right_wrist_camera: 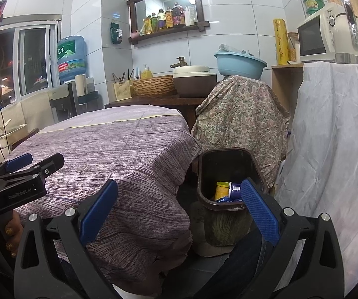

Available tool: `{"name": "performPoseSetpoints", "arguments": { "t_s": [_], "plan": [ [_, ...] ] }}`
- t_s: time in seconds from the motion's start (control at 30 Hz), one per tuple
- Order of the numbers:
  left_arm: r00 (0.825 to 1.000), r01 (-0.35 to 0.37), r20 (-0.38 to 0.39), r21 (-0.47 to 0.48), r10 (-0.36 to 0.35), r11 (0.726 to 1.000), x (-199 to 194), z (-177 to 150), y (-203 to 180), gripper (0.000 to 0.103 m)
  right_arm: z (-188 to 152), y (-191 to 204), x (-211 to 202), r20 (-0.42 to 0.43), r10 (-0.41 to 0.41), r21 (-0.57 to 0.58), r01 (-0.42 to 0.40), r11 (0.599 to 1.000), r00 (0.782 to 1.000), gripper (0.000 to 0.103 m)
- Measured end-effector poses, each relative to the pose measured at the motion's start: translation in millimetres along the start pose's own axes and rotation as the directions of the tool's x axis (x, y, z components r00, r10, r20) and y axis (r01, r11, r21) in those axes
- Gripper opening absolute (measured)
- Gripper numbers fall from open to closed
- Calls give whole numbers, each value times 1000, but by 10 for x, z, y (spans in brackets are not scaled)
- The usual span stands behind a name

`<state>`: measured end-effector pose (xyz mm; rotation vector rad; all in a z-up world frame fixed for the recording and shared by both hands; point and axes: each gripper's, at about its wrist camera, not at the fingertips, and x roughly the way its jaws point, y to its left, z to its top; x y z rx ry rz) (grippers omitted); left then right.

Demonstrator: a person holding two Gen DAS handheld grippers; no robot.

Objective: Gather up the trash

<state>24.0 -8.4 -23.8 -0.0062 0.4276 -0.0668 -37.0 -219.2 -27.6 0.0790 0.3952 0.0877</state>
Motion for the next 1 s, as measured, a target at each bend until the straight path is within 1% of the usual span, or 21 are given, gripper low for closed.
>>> {"name": "performPoseSetpoints", "arguments": {
  "t_s": [1.0],
  "plan": [
    [1000,6,2,3,-6,1000,-6,36,22,98,25,-13,2,-4,1,2,-1,1000,1000,97]
  ]
}}
